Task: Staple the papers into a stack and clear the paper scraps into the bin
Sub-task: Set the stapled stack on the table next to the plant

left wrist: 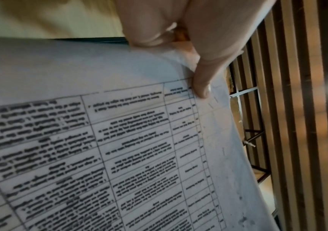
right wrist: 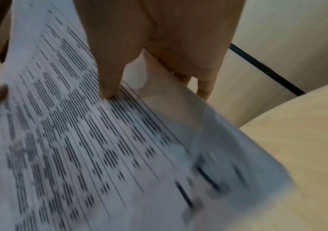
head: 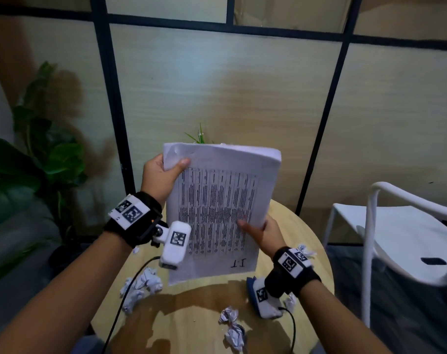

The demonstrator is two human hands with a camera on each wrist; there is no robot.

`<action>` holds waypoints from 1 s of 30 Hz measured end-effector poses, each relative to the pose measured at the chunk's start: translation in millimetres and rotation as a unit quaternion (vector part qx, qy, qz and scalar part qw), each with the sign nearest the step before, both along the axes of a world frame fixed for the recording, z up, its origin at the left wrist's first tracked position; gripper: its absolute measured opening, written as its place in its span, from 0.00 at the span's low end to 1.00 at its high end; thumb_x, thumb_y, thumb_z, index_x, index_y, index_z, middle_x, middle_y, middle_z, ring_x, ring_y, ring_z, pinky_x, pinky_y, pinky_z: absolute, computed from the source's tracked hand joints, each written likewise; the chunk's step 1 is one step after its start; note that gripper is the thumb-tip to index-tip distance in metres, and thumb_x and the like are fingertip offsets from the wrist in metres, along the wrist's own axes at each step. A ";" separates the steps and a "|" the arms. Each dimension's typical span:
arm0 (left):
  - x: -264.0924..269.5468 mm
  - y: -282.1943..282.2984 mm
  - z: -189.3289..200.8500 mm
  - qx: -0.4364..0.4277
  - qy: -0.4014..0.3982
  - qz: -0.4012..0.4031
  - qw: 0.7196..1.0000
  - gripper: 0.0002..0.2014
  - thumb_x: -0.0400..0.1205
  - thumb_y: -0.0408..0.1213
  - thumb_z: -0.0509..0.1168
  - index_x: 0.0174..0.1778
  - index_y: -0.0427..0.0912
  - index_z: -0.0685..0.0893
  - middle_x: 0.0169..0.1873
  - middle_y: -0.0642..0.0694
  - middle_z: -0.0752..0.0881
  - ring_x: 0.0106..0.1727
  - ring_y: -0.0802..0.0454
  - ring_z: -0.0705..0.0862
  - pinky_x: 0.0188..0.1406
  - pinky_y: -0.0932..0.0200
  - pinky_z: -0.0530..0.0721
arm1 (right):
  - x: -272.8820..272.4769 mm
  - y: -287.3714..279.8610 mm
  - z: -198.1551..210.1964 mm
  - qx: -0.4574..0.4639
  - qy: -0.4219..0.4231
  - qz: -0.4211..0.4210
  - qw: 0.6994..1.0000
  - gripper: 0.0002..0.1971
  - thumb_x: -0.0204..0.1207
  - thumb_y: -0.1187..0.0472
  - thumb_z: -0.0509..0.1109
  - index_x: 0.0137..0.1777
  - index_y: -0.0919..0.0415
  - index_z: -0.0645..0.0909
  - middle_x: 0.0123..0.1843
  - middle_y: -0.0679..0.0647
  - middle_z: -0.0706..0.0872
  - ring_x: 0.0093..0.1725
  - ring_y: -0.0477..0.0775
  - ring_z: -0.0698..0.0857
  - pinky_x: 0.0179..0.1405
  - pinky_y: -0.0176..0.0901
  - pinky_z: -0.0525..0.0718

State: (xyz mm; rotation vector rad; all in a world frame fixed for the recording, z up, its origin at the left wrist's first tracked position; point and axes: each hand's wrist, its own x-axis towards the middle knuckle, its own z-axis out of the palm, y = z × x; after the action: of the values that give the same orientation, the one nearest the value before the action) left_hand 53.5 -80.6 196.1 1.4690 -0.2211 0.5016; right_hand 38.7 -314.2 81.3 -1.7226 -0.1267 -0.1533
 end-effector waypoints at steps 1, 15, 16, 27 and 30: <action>-0.3 1.9 9.2 -0.007 -0.008 0.003 1.000 0.07 0.78 0.28 0.68 0.41 0.46 0.83 0.36 0.51 0.88 0.34 0.60 0.87 0.39 0.62 0.88 | -3.7 -0.1 -6.2 -0.005 0.013 -0.018 1.000 0.14 0.72 0.57 0.76 0.55 0.58 0.80 0.52 0.53 0.88 0.53 0.54 0.87 0.53 0.48 0.86; 32.1 -1.1 22.2 -0.003 0.096 0.043 0.994 0.14 0.84 0.33 0.62 0.62 0.30 0.80 0.53 0.39 0.84 0.51 0.48 0.81 0.55 0.50 0.81 | -40.7 -16.6 -28.0 0.175 0.045 -0.071 0.981 0.07 0.81 0.66 0.63 0.55 0.65 0.79 0.39 0.59 0.84 0.20 0.52 0.81 0.23 0.39 0.84; 34.2 -8.4 8.1 0.030 0.113 0.027 0.993 0.15 0.84 0.33 0.62 0.64 0.30 0.79 0.53 0.39 0.84 0.52 0.49 0.81 0.55 0.49 0.81 | -36.8 -20.0 -26.3 0.187 0.044 -0.083 0.978 0.06 0.81 0.66 0.63 0.55 0.65 0.79 0.39 0.58 0.83 0.19 0.51 0.80 0.21 0.37 0.83; 33.7 -105.6 -122.2 0.174 0.236 -0.102 0.951 0.15 0.83 0.37 0.62 0.65 0.36 0.79 0.59 0.43 0.84 0.62 0.46 0.82 0.63 0.54 0.79 | -12.1 -50.0 -35.8 0.356 0.154 -0.142 0.910 0.15 0.79 0.61 0.67 0.65 0.62 0.76 0.27 0.54 0.87 0.18 0.46 0.83 0.15 0.32 0.82; 40.1 -128.4 -131.0 0.161 0.255 -0.122 0.946 0.16 0.84 0.37 0.61 0.64 0.32 0.78 0.62 0.37 0.84 0.64 0.43 0.82 0.62 0.55 0.78 | -10.9 -50.9 -40.2 0.321 0.178 -0.122 0.922 0.15 0.81 0.60 0.64 0.67 0.58 0.74 0.39 0.57 0.89 0.21 0.49 0.85 0.18 0.34 0.83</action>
State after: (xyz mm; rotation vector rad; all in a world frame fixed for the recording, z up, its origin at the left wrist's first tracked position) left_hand 93.7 -209.0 65.1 1.8083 -0.0714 -0.1325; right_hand 27.9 -365.0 41.1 -1.0757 0.3751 -0.0519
